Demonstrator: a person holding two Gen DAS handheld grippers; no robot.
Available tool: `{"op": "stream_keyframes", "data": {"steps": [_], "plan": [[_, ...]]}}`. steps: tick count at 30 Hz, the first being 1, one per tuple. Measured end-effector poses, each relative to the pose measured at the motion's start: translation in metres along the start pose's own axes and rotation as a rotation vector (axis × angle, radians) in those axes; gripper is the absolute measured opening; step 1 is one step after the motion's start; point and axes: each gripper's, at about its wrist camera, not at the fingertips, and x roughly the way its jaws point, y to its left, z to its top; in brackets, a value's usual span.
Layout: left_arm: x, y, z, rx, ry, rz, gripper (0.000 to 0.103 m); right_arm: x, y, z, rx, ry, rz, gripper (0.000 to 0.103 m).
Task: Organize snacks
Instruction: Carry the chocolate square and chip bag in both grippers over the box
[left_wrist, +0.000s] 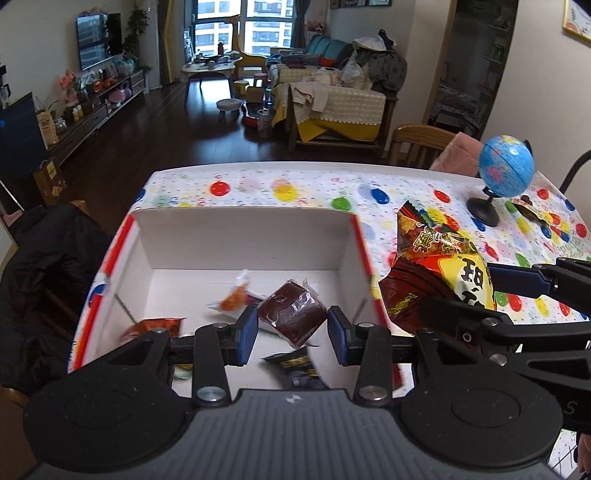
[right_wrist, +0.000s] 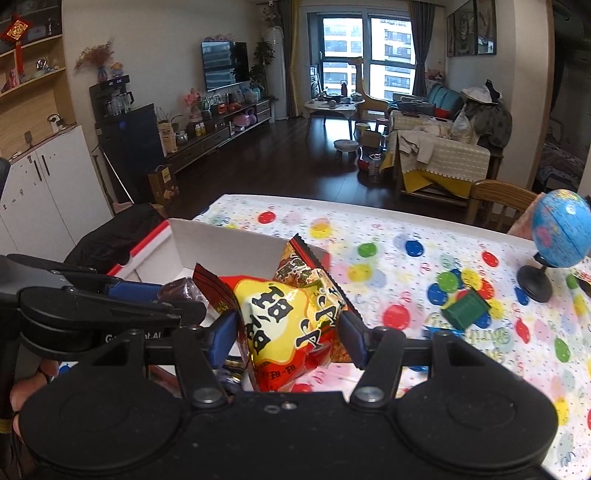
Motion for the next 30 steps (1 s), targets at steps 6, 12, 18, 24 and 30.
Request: {"op": "stream_keyframes", "data": {"steps": [6, 12, 18, 24, 30], "plan": [[0.002, 0.031, 0.000, -0.011, 0.004, 0.022, 0.040, 0.013, 0.023, 0.005, -0.010, 0.008, 0.011, 0.059], [0.008, 0.062, 0.001, -0.024, 0.014, 0.046, 0.040, 0.030, 0.043, 0.007, -0.012, 0.023, 0.011, 0.059], [0.020, 0.088, 0.000, -0.037, 0.037, 0.070, 0.040, 0.045, 0.057, 0.006, -0.002, 0.045, 0.009, 0.059], [0.033, 0.106, -0.003, -0.042, 0.066, 0.087, 0.040, 0.062, 0.068, 0.005, -0.002, 0.068, 0.007, 0.059], [0.046, 0.115, -0.007, -0.037, 0.091, 0.093, 0.040, 0.078, 0.074, 0.002, 0.005, 0.093, 0.003, 0.059]]}}
